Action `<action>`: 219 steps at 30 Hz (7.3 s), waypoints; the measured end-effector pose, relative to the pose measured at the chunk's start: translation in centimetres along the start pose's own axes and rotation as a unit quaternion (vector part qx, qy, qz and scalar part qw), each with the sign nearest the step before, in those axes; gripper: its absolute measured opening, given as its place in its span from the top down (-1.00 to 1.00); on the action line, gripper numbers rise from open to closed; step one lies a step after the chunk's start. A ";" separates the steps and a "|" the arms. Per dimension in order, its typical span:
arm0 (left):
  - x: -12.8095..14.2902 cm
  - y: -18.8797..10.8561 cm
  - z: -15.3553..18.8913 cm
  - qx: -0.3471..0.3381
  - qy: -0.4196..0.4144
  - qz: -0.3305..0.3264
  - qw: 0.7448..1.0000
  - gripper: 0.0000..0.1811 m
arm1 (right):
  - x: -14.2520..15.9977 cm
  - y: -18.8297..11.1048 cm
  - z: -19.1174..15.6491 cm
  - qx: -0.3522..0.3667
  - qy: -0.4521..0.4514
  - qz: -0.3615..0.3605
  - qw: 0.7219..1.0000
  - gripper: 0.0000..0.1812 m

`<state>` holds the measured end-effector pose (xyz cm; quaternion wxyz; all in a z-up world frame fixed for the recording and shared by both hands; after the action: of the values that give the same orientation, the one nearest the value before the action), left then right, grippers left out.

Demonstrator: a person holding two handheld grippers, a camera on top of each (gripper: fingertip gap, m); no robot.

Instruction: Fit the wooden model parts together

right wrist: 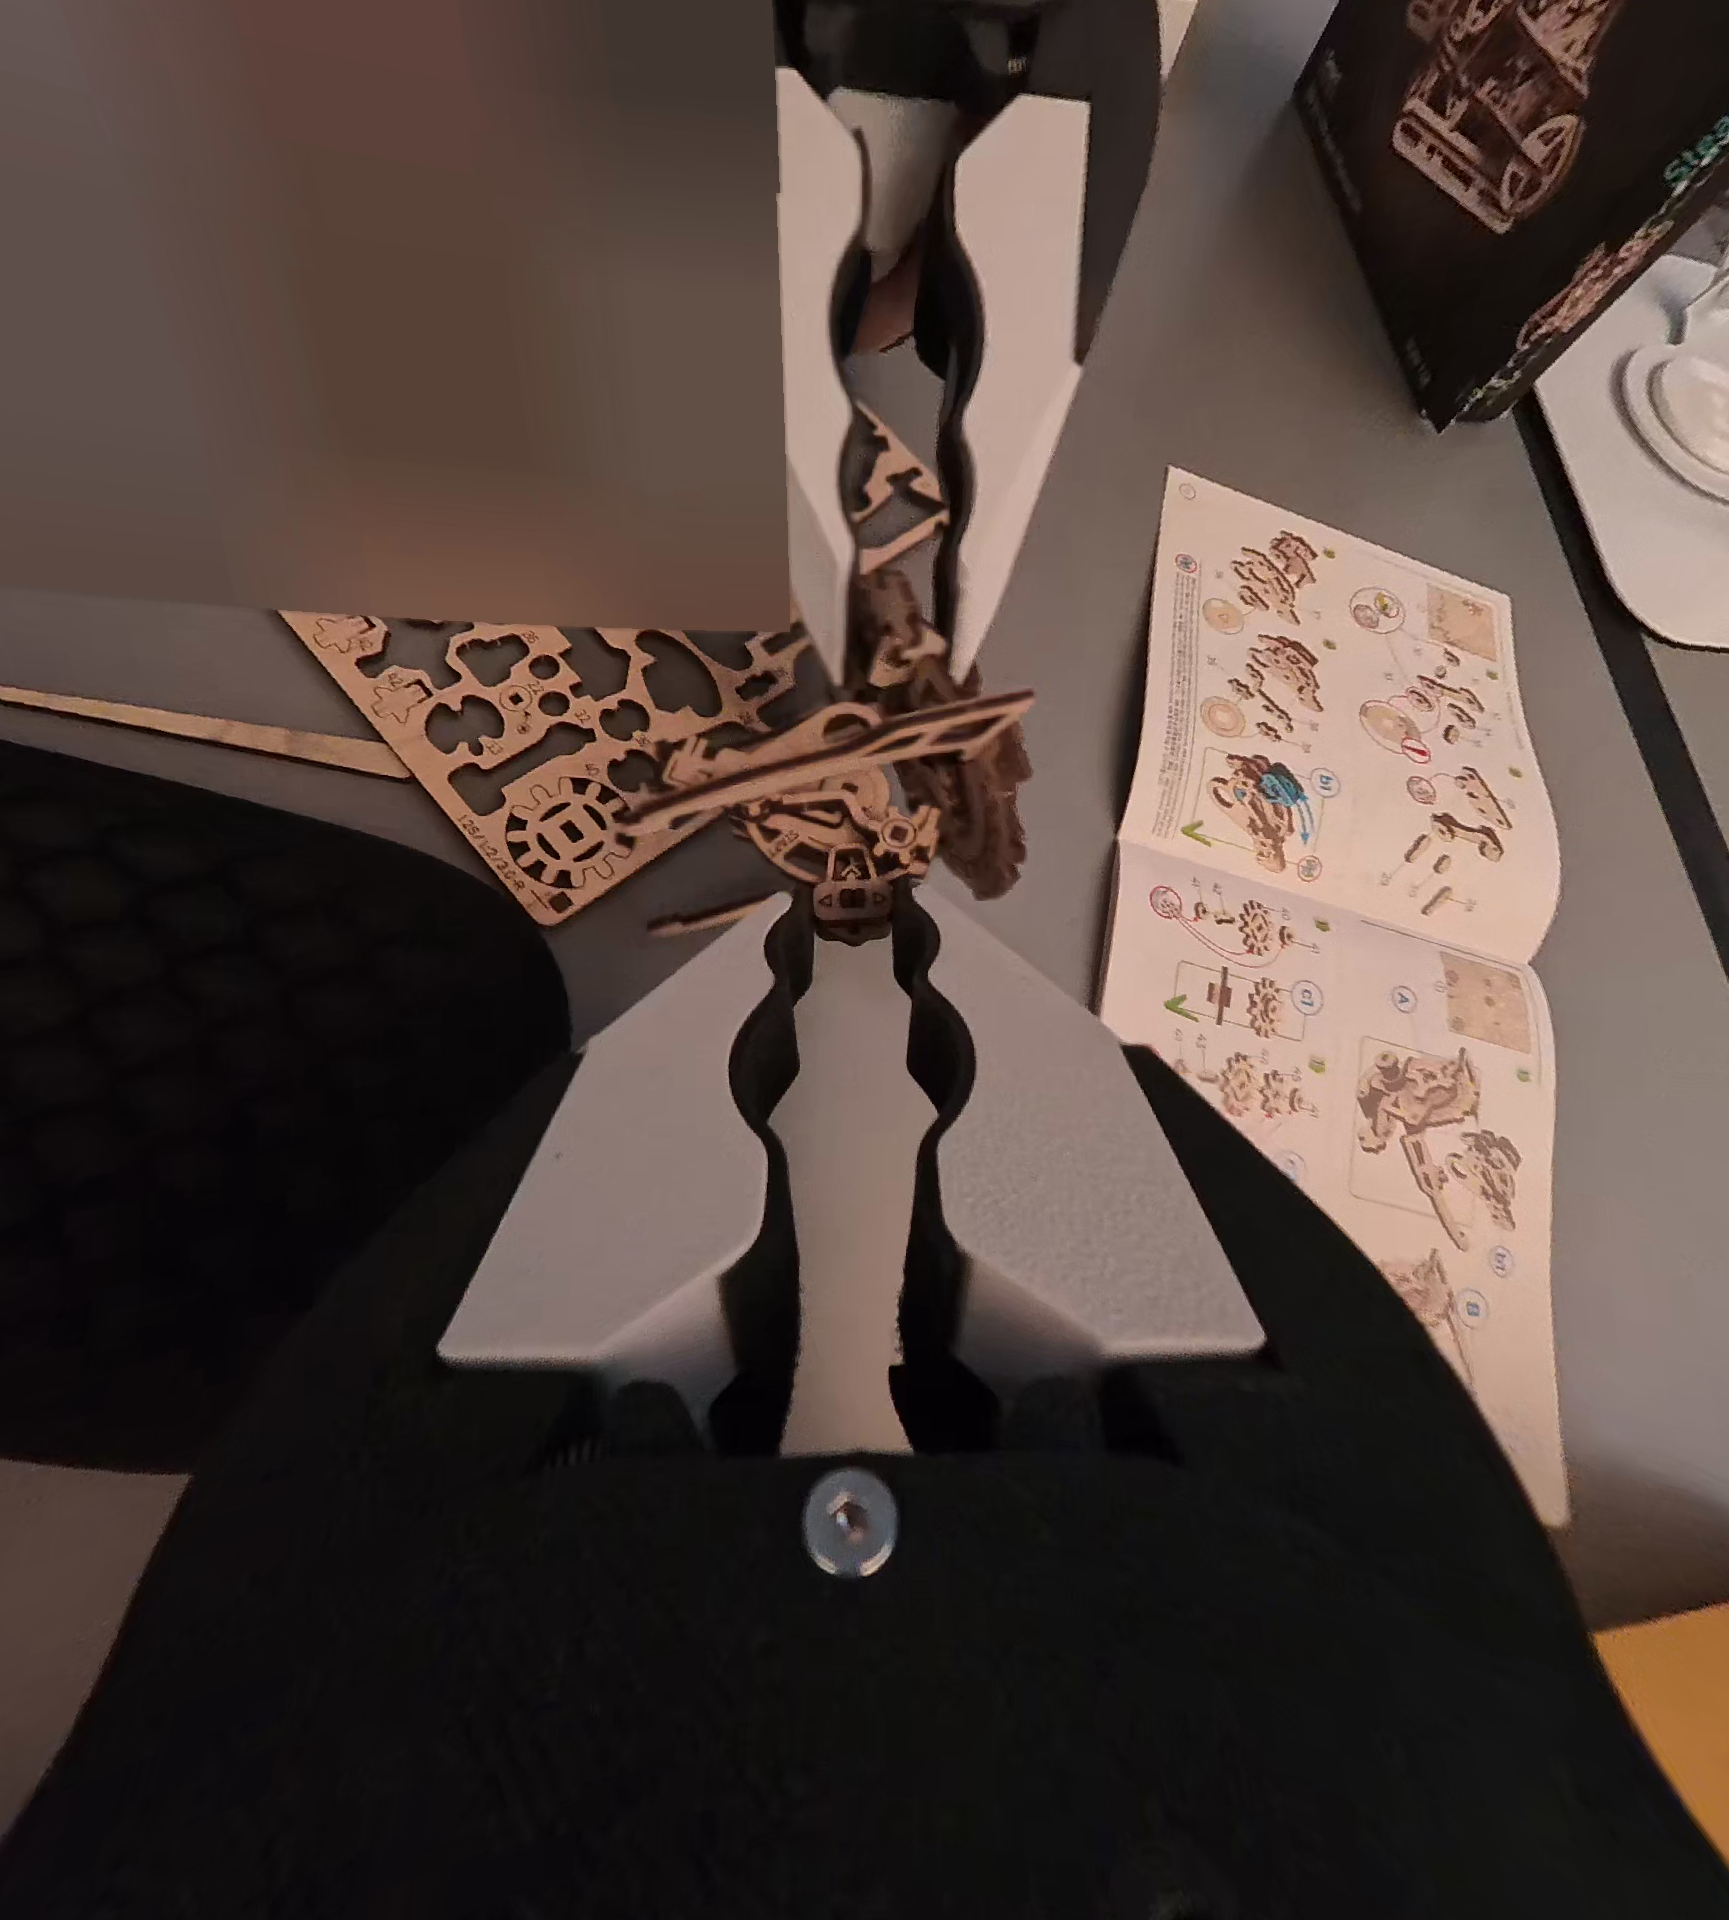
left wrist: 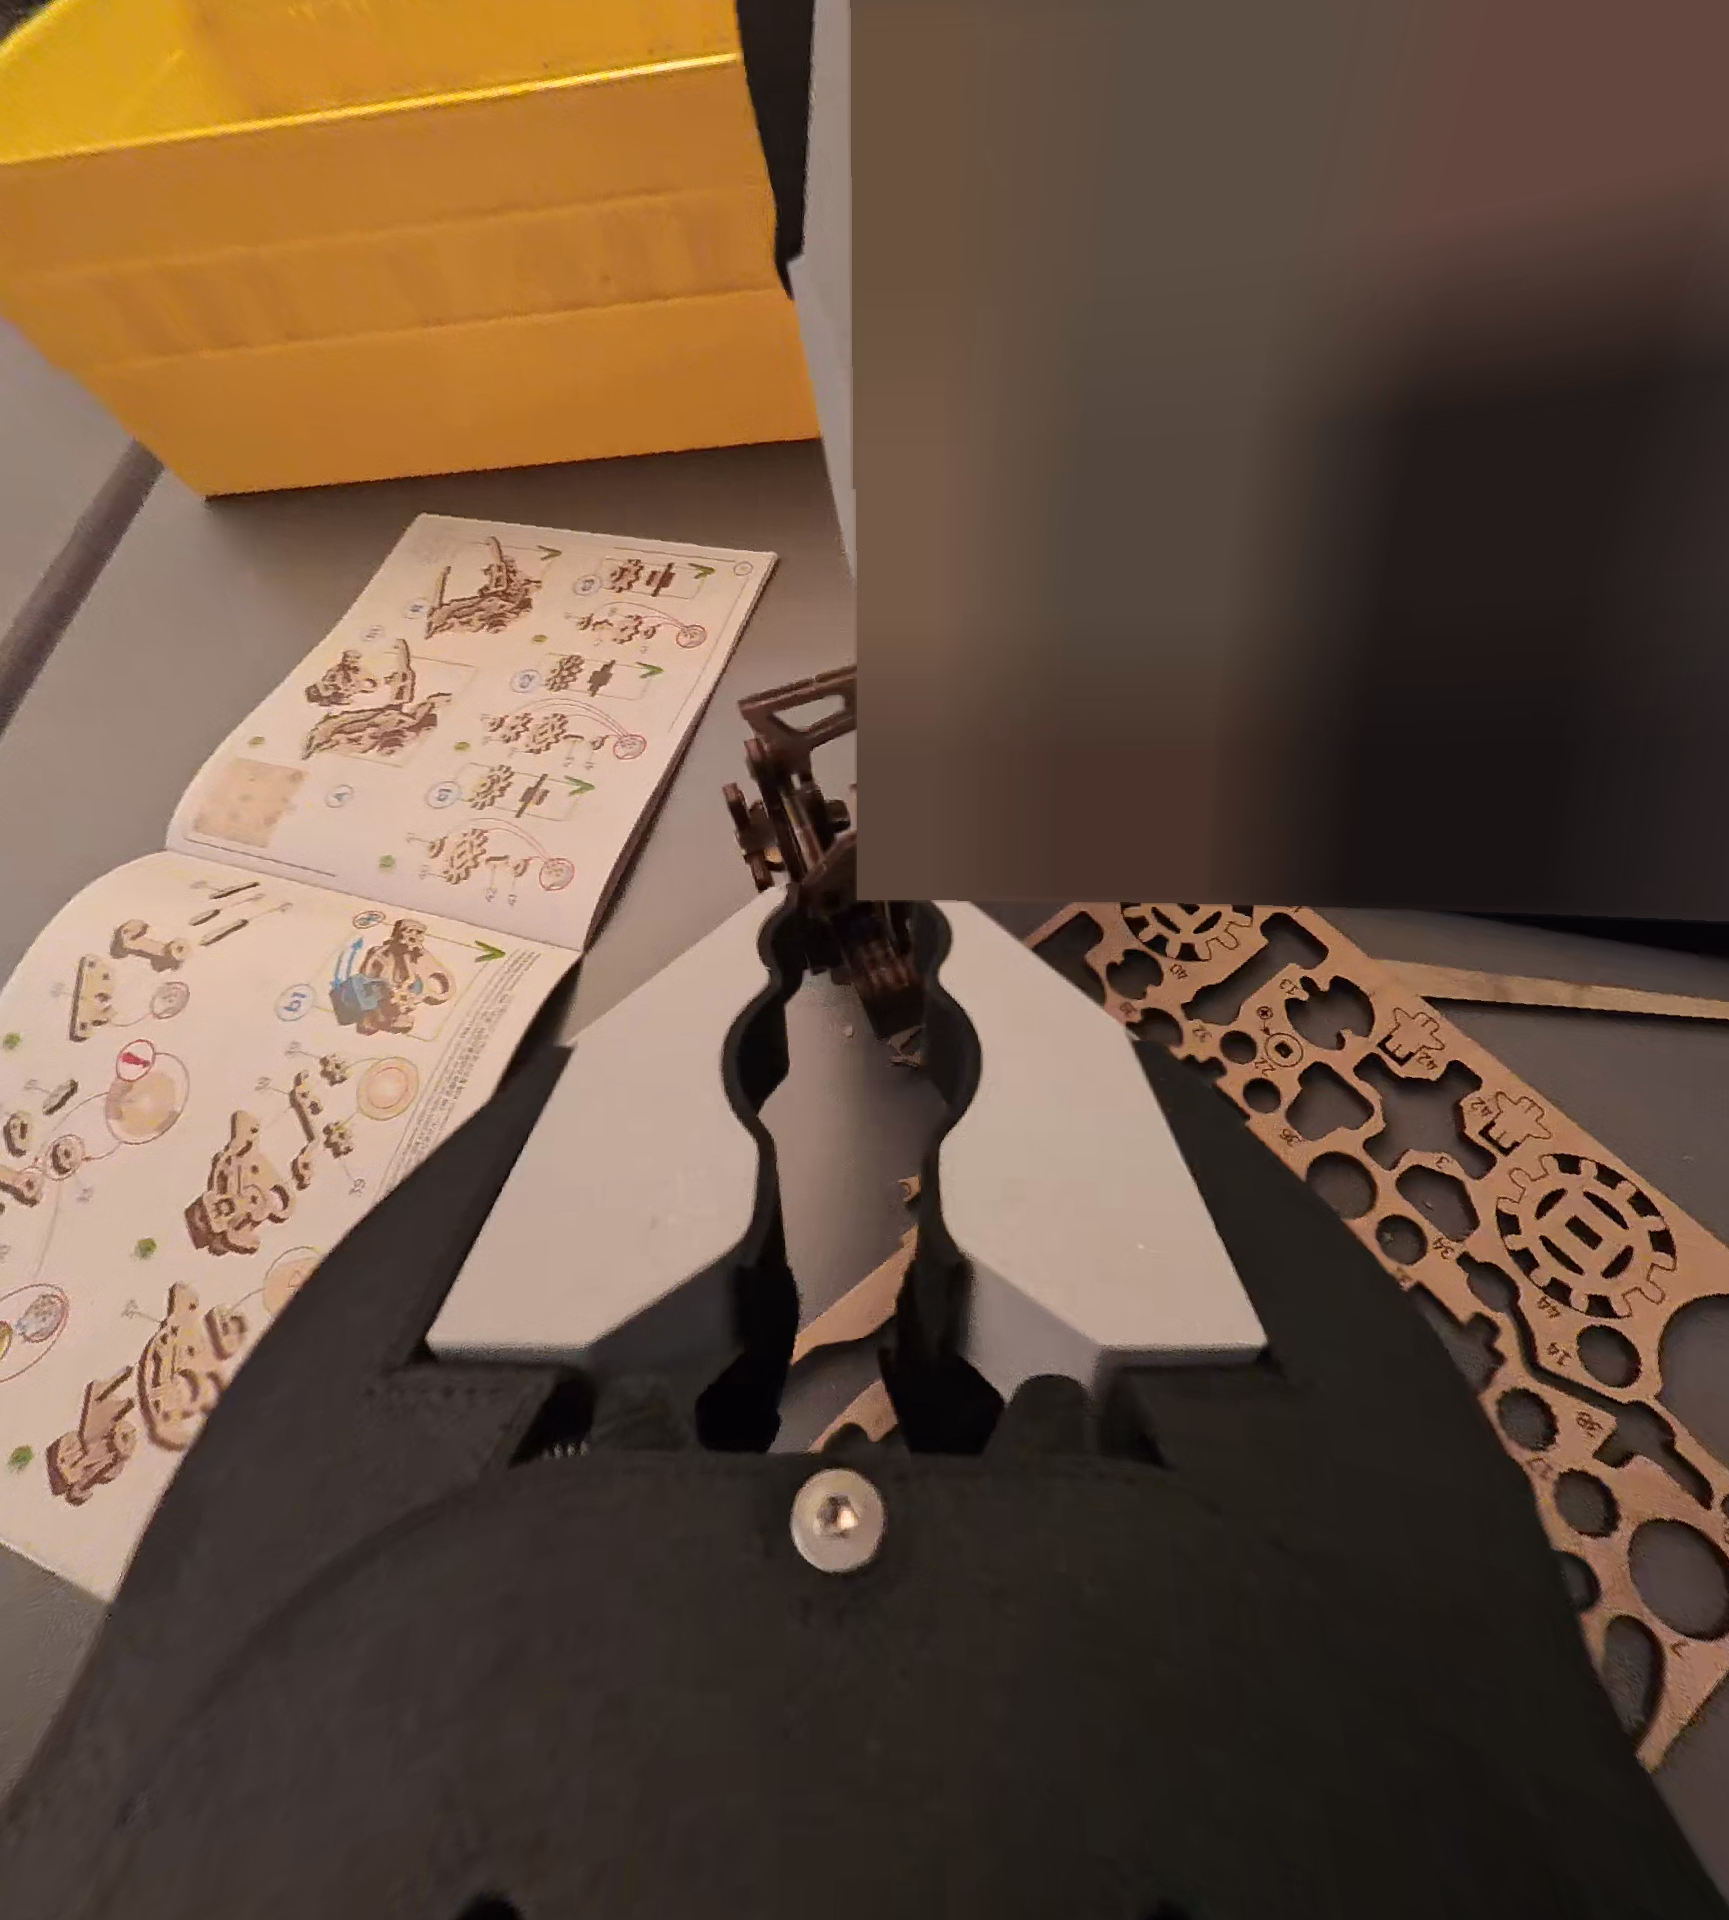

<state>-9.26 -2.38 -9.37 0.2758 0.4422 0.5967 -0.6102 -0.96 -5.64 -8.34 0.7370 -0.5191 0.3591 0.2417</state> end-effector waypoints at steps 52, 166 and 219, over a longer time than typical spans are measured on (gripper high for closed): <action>-1.5 -0.2 2.1 0.012 0.082 0.074 0.994 0.82 | -1.0 0.2 -2.2 -0.056 -0.049 0.054 0.996 0.85; 0.8 -0.4 1.5 0.021 0.170 0.053 0.984 1.00 | -1.6 1.8 -2.3 -0.094 0.017 0.151 0.984 0.85; -3.6 -11.3 10.1 0.231 -0.100 0.217 0.943 1.00 | -14.1 0.5 -9.7 0.075 0.327 0.369 0.867 0.41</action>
<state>-19.45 -11.35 -1.80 0.3502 0.5492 0.2976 -0.6979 -12.79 -14.32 0.42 0.4714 -0.3408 0.7618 0.2851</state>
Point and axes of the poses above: each gripper's, where its closed fingertips meet, y out along the fingers, x out of its underside, z = x × y across the jaws, the point moved 3 cm from there along -y, back along the fingers, and after that the axes turned 2 degrees about z, right-handed, at the moved point
